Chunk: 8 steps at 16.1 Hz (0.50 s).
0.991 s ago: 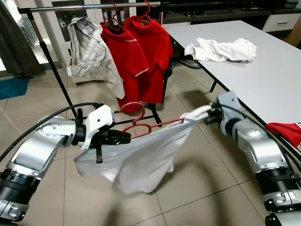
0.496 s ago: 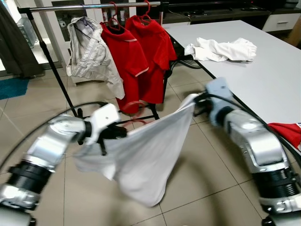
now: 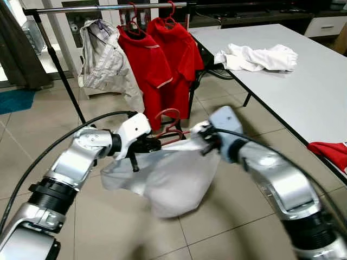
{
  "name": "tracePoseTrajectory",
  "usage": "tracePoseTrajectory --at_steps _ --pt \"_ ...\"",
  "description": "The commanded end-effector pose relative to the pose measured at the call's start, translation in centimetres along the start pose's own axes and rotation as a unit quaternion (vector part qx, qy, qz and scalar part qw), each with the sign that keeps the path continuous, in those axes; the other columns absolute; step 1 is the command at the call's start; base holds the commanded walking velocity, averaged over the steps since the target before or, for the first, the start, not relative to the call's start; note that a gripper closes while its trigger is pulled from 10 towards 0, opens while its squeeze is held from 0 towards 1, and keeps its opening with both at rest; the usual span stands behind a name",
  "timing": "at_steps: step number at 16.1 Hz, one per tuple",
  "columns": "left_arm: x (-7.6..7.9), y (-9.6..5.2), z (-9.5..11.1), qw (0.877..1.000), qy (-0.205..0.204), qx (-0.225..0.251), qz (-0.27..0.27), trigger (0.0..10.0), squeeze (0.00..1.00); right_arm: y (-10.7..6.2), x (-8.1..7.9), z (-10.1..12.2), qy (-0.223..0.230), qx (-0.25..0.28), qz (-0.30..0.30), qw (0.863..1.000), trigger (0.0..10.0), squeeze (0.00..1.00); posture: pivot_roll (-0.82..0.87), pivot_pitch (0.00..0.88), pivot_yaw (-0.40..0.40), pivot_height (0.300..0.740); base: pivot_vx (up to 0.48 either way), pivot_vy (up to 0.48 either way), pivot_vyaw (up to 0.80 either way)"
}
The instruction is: Hang hanger
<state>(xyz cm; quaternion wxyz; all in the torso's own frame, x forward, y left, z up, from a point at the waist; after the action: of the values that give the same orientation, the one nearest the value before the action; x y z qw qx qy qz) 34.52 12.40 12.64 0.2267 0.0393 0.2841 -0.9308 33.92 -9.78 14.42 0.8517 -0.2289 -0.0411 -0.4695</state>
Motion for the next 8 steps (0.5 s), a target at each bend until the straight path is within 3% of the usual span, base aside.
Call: tracePoseTrajectory --at_steps 1,4,6,8 --pt "-0.6 -1.0 0.3 1.000 0.010 0.006 0.009 0.0 0.00 -0.5 2.3 -1.4 -0.016 -0.029 -0.038 0.999 0.0 0.00 -0.12 0.000 0.022 0.740 0.000 0.000 0.00" --pt "0.2 -1.5 -0.1 1.000 0.010 -0.001 -0.016 0.0 0.00 -1.0 5.2 -2.4 -0.028 -0.053 -0.086 0.995 0.0 0.00 -0.12 0.000 0.017 0.740 0.000 0.000 0.00" --pt "0.7 -1.5 0.0 0.999 0.011 0.002 -0.033 0.0 0.00 -1.0 5.3 -2.0 -0.027 -0.048 -0.083 0.995 0.0 0.00 -0.12 0.000 0.016 0.740 0.000 0.000 0.00" --pt "1.0 -1.2 0.2 0.999 0.014 0.006 -0.042 0.0 0.00 -0.6 3.7 -1.7 -0.028 -0.043 -0.053 0.997 0.0 0.00 -0.12 0.000 0.017 0.740 0.000 0.000 0.00"
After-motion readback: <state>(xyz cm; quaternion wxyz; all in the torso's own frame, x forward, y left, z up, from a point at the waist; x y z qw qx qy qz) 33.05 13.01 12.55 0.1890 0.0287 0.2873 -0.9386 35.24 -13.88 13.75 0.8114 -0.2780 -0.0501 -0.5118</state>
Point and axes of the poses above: a point about 5 cm out from each wrist's last joint towards the gripper, its own y axis pointing out of the wrist towards the gripper, its own z axis along the axis of the wrist's last joint, x = y × z, the point moved 5 cm from there along y, pointing out of the wrist towards the gripper, and after that the axes turned 2 degrees about -y, right-handed, at the moved point
